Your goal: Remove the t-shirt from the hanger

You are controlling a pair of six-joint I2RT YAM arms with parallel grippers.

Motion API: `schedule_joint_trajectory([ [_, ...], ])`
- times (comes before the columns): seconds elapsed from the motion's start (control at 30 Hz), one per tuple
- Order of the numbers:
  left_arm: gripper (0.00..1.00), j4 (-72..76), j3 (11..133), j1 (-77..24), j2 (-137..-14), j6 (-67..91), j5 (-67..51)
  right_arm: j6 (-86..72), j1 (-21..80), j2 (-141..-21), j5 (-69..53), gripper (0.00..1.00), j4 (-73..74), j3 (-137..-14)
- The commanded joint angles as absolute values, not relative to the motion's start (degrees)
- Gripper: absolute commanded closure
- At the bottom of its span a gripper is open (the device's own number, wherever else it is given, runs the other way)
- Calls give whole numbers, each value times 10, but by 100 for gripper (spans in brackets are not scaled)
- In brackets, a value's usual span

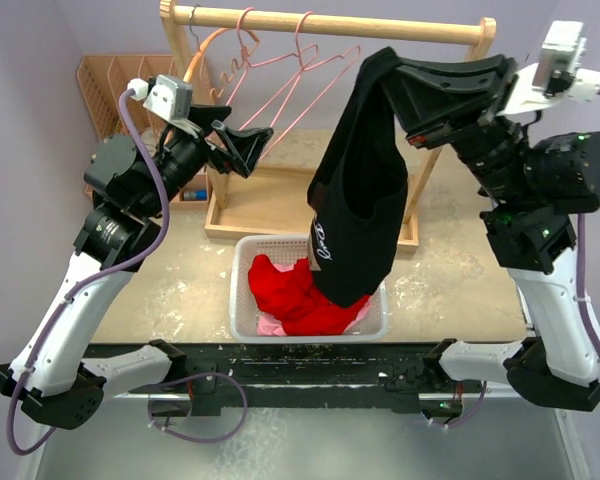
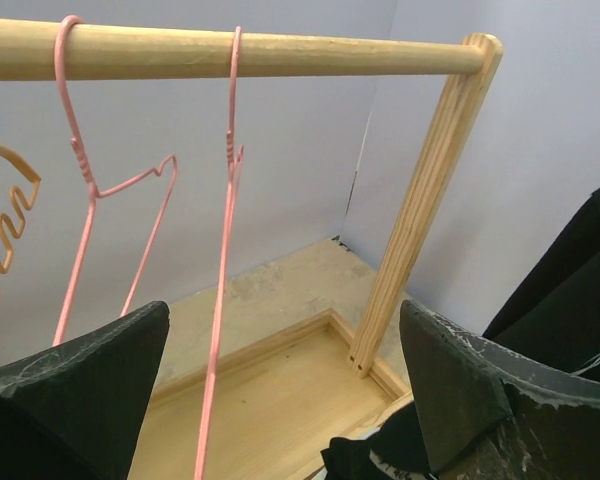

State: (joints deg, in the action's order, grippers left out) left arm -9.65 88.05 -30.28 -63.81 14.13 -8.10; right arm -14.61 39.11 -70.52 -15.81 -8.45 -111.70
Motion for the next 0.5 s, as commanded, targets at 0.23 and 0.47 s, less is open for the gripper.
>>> schedule_joint_trajectory([
  [0.23, 1, -85, 869, -301, -627, 128, -56, -201, 394, -754, -238, 100, -105, -1262],
  [0.47, 1, -85, 863, -301, -627, 126, -45, -208, 395, -735, -244, 100, -122, -1251],
])
